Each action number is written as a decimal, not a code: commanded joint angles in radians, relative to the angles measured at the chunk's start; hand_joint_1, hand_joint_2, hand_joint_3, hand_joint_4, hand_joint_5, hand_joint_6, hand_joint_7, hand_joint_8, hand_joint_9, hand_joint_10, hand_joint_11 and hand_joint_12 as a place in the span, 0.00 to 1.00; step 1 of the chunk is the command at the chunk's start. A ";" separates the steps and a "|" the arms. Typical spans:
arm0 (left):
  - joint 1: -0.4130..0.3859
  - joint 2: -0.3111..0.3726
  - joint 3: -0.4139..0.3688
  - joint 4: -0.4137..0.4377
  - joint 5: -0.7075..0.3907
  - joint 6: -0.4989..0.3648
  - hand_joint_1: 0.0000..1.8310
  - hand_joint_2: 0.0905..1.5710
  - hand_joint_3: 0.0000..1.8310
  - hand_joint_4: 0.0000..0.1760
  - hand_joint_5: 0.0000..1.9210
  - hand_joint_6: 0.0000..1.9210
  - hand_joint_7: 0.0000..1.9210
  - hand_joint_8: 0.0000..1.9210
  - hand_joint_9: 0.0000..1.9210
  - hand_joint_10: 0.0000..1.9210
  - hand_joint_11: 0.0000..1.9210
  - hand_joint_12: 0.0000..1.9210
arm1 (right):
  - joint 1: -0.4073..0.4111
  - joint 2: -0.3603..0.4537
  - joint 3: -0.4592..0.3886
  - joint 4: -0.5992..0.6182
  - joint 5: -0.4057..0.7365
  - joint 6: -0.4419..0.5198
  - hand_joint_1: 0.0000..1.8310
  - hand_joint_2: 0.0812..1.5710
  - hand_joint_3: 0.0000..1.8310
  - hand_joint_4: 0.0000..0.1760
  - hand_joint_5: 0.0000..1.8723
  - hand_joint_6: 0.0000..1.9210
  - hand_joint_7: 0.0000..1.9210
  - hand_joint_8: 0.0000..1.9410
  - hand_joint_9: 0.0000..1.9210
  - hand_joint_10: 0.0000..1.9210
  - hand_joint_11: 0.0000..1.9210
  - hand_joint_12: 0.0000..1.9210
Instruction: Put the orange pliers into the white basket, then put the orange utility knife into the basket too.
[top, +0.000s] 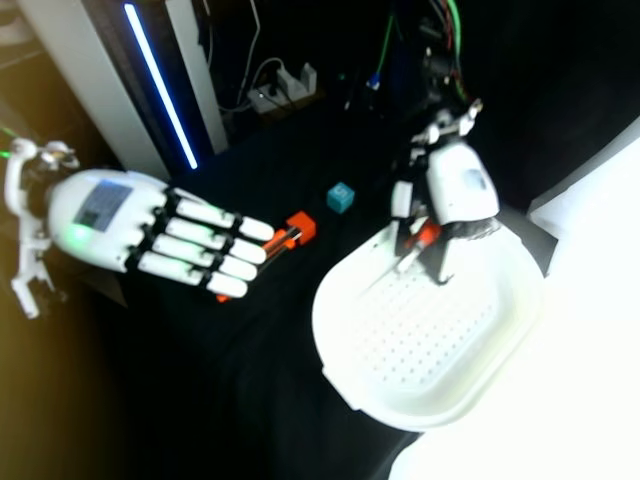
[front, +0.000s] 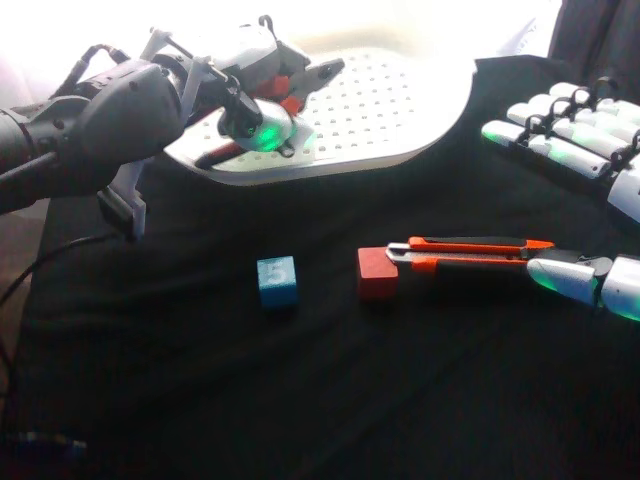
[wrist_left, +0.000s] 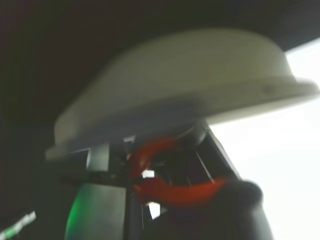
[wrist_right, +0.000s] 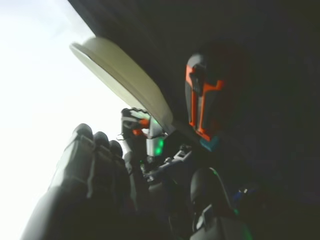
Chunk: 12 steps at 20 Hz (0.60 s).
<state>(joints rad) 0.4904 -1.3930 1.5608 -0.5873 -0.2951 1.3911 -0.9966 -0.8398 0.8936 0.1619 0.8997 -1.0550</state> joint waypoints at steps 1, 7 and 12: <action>-0.014 0.006 -0.003 0.013 -0.127 -0.009 0.32 0.86 0.00 0.00 0.07 0.57 0.12 0.53 0.15 0.68 0.17 0.94 | 0.005 0.002 0.002 -0.009 0.122 0.003 0.27 0.80 0.00 0.30 0.00 0.00 0.00 0.00 0.00 0.00 0.00 0.00; -0.026 0.074 -0.087 0.131 -0.240 -0.099 0.04 0.81 0.00 0.66 0.00 0.00 0.00 0.00 0.00 0.00 0.00 0.00 | 0.005 0.000 0.004 -0.013 0.122 0.005 0.26 0.80 0.00 0.22 0.00 0.00 0.00 0.00 0.00 0.00 0.00 0.00; 0.065 0.253 -0.287 0.323 -0.530 -0.270 0.07 0.82 0.01 0.50 0.00 0.00 0.00 0.00 0.00 0.00 0.00 0.00 | 0.006 -0.022 0.016 -0.012 0.107 0.012 0.27 0.79 0.00 0.29 0.00 0.00 0.00 0.00 0.00 0.00 0.00 0.00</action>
<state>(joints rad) 0.5808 -1.1225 1.2434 -0.2550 -0.6918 1.1118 -0.9966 -0.8642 0.9115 0.1555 0.8925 -1.0451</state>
